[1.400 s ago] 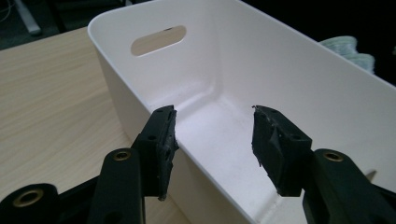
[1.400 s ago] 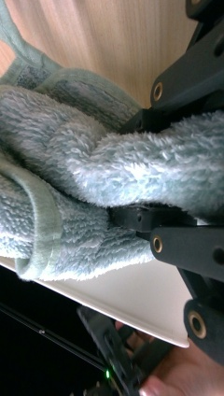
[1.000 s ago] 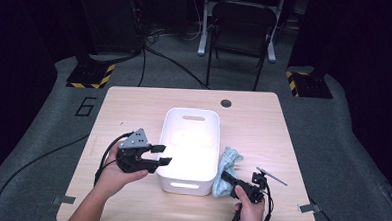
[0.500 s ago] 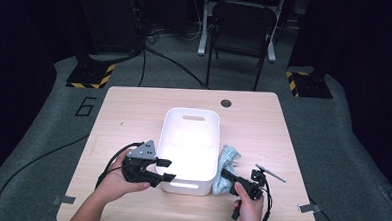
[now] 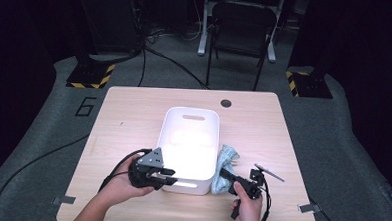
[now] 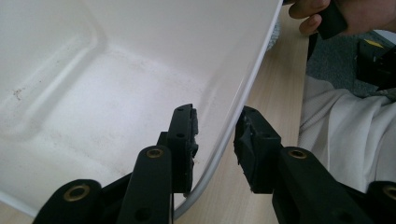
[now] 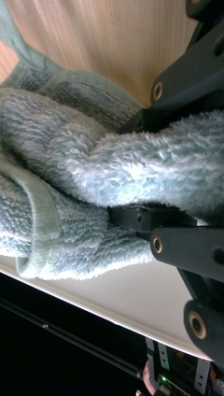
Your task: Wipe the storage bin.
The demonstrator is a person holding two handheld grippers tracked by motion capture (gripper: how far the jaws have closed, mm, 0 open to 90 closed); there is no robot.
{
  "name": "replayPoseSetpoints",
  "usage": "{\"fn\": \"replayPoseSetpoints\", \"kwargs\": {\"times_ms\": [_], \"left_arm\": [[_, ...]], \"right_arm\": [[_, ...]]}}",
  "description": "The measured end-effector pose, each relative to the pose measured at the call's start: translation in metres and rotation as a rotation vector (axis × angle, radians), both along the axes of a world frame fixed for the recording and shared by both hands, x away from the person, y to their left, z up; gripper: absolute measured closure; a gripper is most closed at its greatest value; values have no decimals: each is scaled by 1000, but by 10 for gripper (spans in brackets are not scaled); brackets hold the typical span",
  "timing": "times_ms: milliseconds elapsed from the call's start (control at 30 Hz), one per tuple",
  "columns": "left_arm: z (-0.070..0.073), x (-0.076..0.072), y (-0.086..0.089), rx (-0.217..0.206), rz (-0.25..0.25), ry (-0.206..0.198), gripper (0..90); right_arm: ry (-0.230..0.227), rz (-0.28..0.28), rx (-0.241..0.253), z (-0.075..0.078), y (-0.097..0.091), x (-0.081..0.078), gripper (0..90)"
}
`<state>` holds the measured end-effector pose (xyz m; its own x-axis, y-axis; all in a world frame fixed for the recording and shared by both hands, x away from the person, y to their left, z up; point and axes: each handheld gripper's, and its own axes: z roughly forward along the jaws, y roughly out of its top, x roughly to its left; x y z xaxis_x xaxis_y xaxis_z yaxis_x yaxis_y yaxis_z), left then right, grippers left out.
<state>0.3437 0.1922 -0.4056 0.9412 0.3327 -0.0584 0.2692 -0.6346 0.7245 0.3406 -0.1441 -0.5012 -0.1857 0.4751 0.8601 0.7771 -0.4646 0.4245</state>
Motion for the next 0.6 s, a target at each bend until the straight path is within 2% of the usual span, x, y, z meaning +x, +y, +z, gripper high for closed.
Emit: {"fn": "replayPoseSetpoints", "kwargs": {"times_ms": [67,333,600], "left_arm": [[-1,0,-2,-12,1,1,717],[-4,-1,-7,-1,28,-10,805],[-5,-7,-15,7,5,-22,860]], "right_arm": [[0,-1,1,0,0,0,646],[8,10,-6,-1,1,0,646],[6,13,1,-3,3,0,646]]}}
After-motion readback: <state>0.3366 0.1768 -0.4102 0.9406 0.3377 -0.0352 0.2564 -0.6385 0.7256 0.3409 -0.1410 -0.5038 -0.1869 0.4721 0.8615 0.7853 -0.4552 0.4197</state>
